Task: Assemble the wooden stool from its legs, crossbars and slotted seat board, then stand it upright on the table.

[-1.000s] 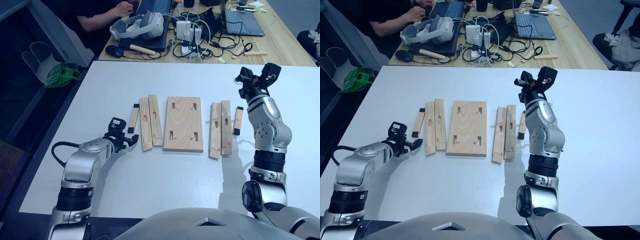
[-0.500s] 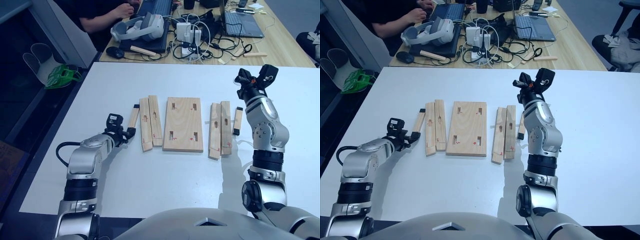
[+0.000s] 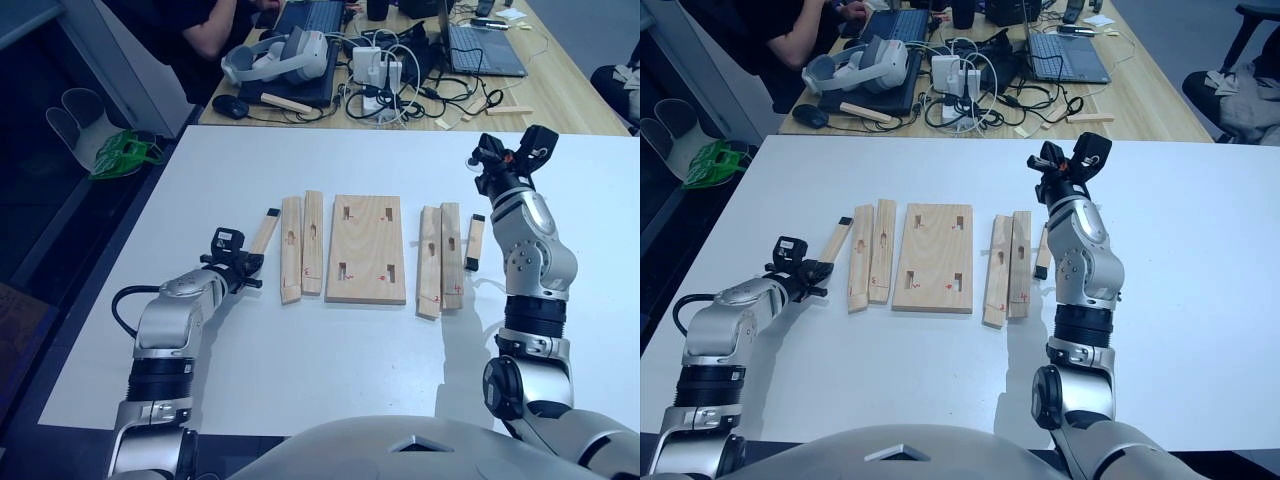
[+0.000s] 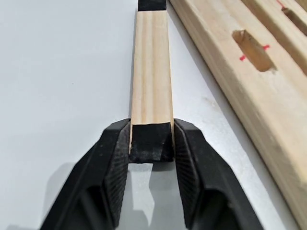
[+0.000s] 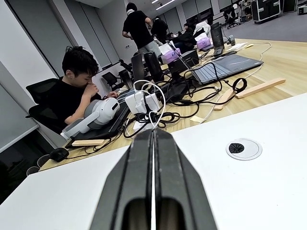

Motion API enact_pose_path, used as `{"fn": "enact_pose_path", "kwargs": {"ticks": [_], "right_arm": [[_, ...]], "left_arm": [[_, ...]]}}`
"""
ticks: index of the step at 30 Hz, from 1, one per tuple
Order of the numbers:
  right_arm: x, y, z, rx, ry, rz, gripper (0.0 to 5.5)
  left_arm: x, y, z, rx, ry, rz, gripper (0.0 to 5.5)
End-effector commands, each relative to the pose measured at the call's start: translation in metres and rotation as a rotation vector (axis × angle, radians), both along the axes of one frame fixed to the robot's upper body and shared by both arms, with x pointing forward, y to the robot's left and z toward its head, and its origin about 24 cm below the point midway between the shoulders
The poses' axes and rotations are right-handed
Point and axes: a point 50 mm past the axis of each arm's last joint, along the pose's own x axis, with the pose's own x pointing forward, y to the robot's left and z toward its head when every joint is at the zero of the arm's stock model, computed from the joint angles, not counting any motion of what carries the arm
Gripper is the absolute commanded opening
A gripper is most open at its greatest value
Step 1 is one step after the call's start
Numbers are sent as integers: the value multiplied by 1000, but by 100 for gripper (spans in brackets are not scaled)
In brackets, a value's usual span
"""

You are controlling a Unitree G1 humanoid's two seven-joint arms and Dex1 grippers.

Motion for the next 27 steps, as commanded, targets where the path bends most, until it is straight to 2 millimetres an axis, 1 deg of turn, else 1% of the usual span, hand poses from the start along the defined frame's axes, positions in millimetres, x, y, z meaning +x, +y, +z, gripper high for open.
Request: {"fn": "enact_pose_path", "kwargs": {"ticks": [1,3,5,6,8,9,11,12,13,15,17,19,22,24,27], "right_arm": [[4,-5,5,5,-15,-31,0],[5,-8,10,4,-35,-37,0],[7,-6,16,-6,-55,4,0],[7,-1,20,-4,-63,59,21],[0,26,34,-5,-106,300,51],[-9,43,42,14,-135,451,77],[-31,77,59,99,-182,710,111],[-40,88,66,146,-197,803,125],[-46,95,72,195,-209,861,140],[-50,101,82,293,-215,925,178],[-52,104,88,388,-205,975,217],[-51,104,91,451,-194,986,227],[-50,106,94,499,-197,1000,228],[-47,104,98,494,-218,985,228],[-40,98,101,462,-232,955,228]], "left_arm": [[-23,12,-30,47,127,99,126],[-9,17,-15,50,-7,163,126],[11,21,10,39,-192,213,126],[20,23,27,41,-299,220,126],[36,26,66,57,-531,205,126],[44,25,87,66,-644,179,126],[57,9,124,54,-842,95,126],[60,-3,137,44,-917,46,126],[61,-16,147,36,-975,-17,126],[59,-43,154,30,-1047,-159,126],[53,-70,156,23,-1095,-292,126],[47,-89,156,10,-1121,-371,126],[38,-99,154,28,-1144,-459,126],[35,-100,154,59,-1155,-502,126],[34,-98,154,102,-1183,-511,126]]}}
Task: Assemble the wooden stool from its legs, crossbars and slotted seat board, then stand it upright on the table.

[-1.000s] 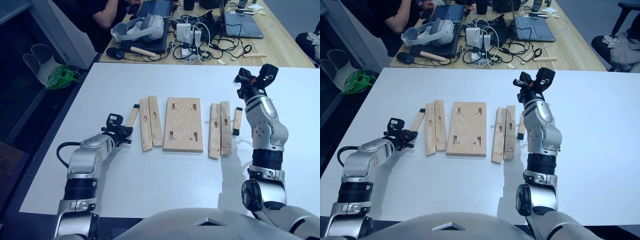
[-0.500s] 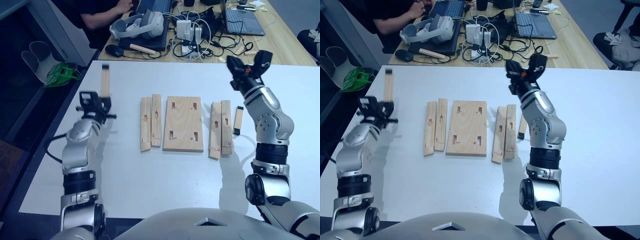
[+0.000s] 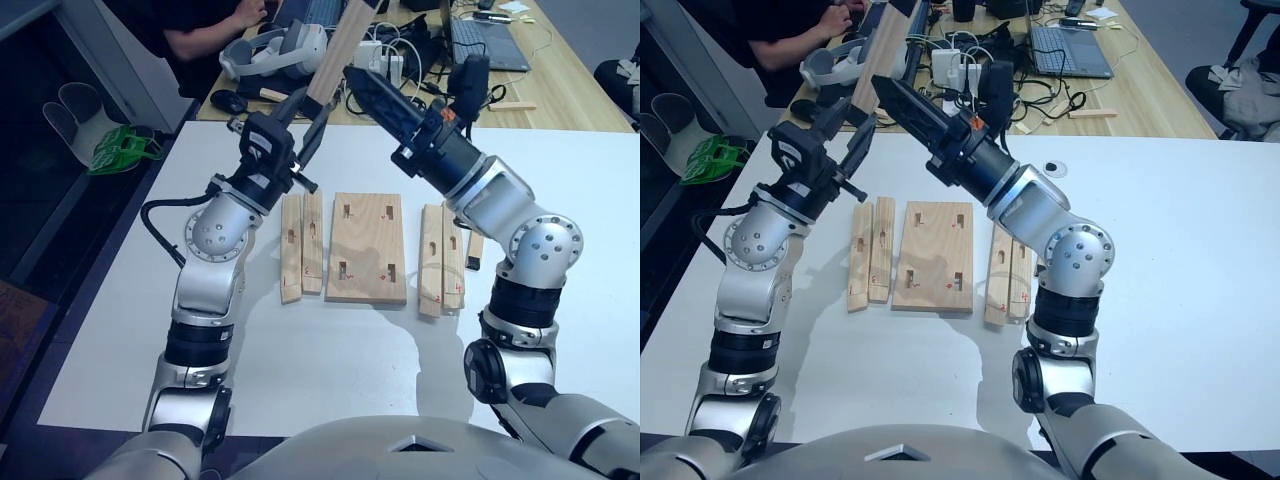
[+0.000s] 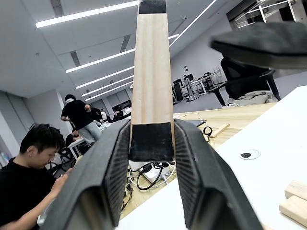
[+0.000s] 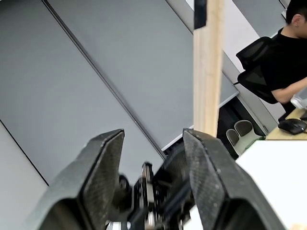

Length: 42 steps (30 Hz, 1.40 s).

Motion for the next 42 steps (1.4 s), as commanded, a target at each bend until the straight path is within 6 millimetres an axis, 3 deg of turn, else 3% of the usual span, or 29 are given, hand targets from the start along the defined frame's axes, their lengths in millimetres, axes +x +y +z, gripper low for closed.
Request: {"fn": "enact_pose_path", "kwargs": {"ticks": [1,7,15,25,33,42], "right_arm": [[8,-7,6,-25,-25,-42,228],[8,-2,-11,-71,4,-39,228],[18,10,-16,-60,11,-48,228],[29,-4,14,-5,-77,-106,228],[26,-6,11,1,-40,-31,65],[24,-14,5,-14,-30,-26,48]], "left_arm": [[-3,2,1,56,-52,12,126],[-5,-6,2,38,-77,2,126],[-11,-15,-2,25,-47,-54,126],[-15,-13,-16,57,-3,-69,126],[-15,-11,-19,60,-4,-68,126],[-10,-4,-16,74,-29,-33,126]]}}
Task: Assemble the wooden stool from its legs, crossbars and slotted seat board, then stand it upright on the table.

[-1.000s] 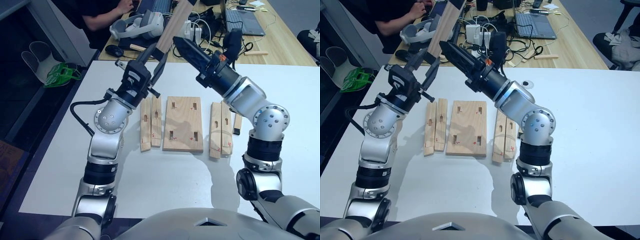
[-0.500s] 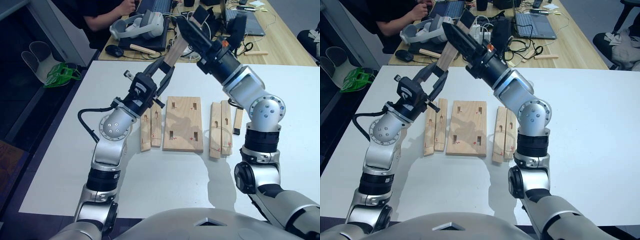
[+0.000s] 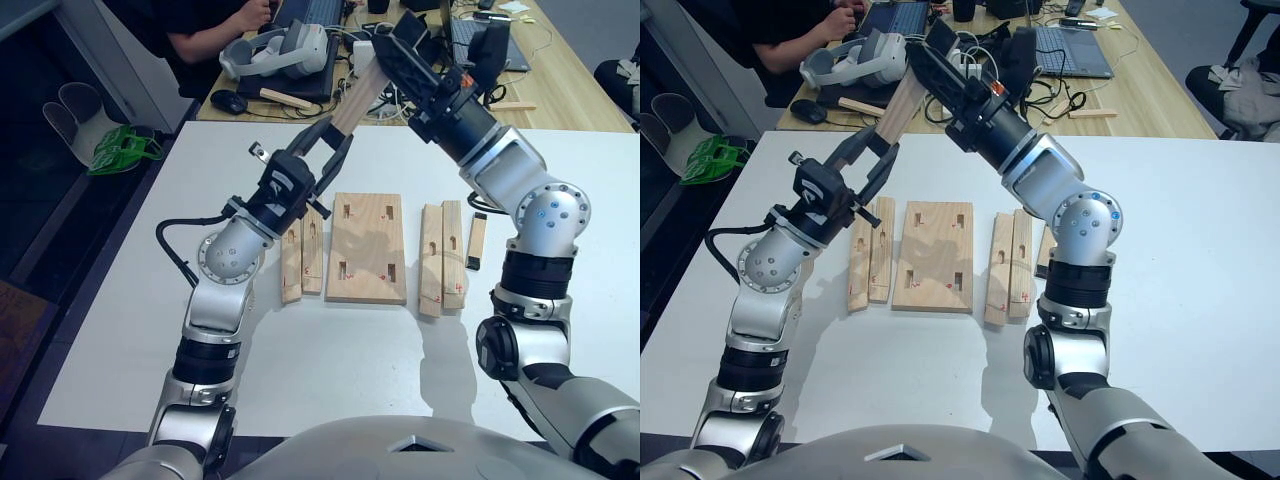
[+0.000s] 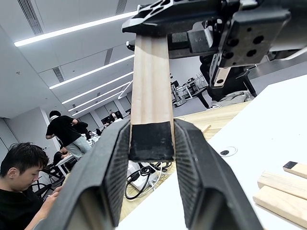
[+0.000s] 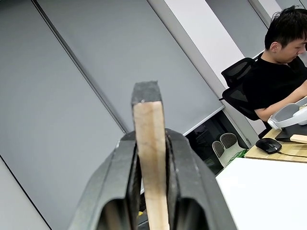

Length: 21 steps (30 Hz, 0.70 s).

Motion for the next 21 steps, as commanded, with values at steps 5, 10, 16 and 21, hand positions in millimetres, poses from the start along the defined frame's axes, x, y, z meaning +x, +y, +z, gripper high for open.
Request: {"fn": "enact_pose_path", "kwargs": {"ticks": [5,10,16,21], "right_arm": [[-10,-3,-4,-18,-21,55,48],[-11,-4,-6,-34,-25,45,48],[-6,-16,-5,-19,-31,-49,48],[4,-42,0,44,-18,-246,48]], "left_arm": [[15,22,2,-19,22,123,126],[23,34,3,-83,49,227,126],[24,40,0,-119,80,274,126],[24,46,-10,-136,126,295,126]]}}
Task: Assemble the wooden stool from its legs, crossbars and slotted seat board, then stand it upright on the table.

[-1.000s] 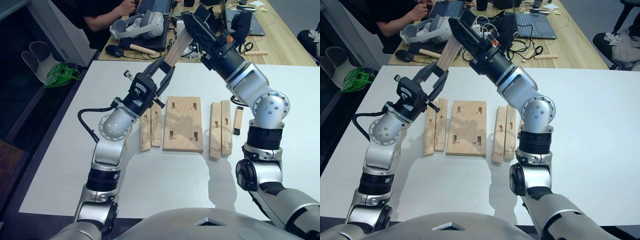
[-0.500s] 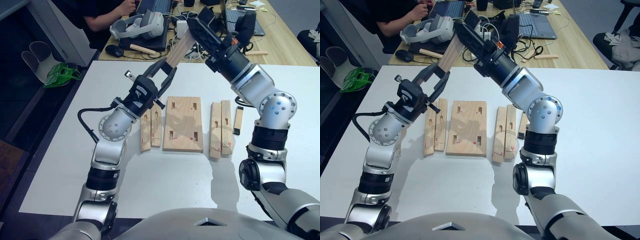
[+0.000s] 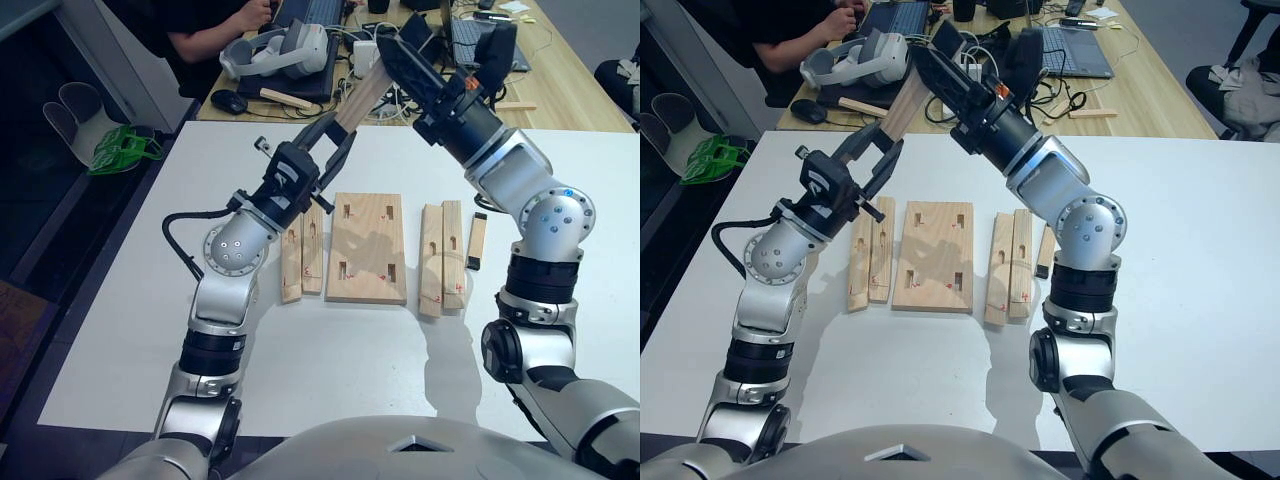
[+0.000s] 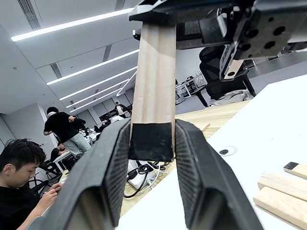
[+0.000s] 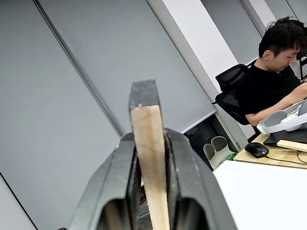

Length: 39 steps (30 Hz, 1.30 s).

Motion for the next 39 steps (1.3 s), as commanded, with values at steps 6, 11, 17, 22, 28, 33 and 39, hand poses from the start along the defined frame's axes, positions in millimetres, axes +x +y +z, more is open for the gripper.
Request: {"fn": "enact_pose_path", "kwargs": {"ticks": [6,11,17,22,28,33,39], "right_arm": [[7,-47,-6,77,33,-237,38],[5,-57,-13,33,58,-300,38],[-23,-80,-58,-313,168,-454,38],[-50,-94,-75,-509,245,-656,38],[-59,-92,-82,-684,270,-749,38],[-39,-55,-84,-809,273,-733,38],[-36,-28,-108,-945,384,-683,38]], "left_arm": [[7,41,-10,-36,30,231,245],[8,46,-13,-30,36,257,247],[12,62,-19,-151,101,395,247],[12,55,-18,-211,117,405,247],[12,39,-16,-271,129,378,247],[14,33,-14,-283,145,363,247],[18,28,-14,-261,165,318,247]]}}
